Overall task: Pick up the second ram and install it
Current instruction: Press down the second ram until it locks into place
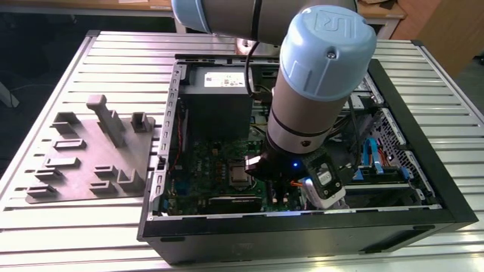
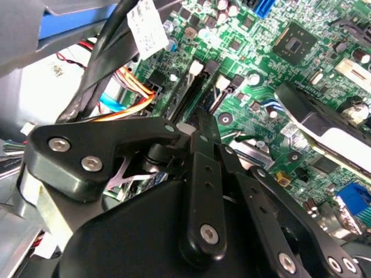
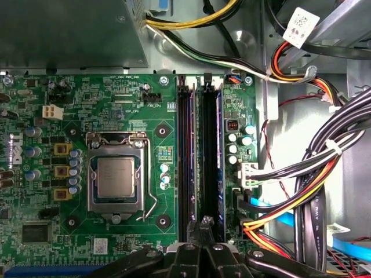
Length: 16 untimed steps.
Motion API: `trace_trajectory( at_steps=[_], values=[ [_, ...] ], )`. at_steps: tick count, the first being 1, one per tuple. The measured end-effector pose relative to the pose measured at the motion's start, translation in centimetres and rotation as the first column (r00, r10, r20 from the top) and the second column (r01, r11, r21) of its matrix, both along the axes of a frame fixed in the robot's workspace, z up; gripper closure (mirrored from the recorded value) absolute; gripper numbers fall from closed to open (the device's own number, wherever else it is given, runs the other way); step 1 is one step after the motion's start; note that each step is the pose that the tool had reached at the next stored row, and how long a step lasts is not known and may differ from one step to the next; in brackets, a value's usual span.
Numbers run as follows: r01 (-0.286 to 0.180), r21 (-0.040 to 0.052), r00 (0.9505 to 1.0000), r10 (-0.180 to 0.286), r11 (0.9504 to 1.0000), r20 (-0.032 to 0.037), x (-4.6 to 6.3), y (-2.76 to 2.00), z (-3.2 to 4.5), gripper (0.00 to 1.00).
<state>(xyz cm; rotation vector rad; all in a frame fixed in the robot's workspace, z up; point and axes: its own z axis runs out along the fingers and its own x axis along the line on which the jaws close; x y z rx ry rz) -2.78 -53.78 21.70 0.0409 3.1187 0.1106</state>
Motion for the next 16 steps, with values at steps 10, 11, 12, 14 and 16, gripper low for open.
trace_trajectory(
  at_steps=[10, 11, 12, 14, 16],
  values=[
    [0.0, 0.0006, 1.0, 0.0, 1.0, 0.0002, 0.0, 0.01, 2.54, 0.9],
    [0.0, 0.0004, 1.0, 0.0, 1.0, 0.0001, 0.0, 0.01, 3.0, 0.9],
    [0.0, 0.0003, 1.0, 0.0, 1.0, 0.0001, 0.0, 0.01, 3.29, 0.9],
    [0.0, 0.0005, 1.0, 0.0, 1.0, 0.0001, 0.0, 0.01, 3.29, 0.9],
    [0.0, 0.0008, 1.0, 0.0, 1.0, 0.0002, 0.0, 0.01, 3.29, 0.9]
  ],
)
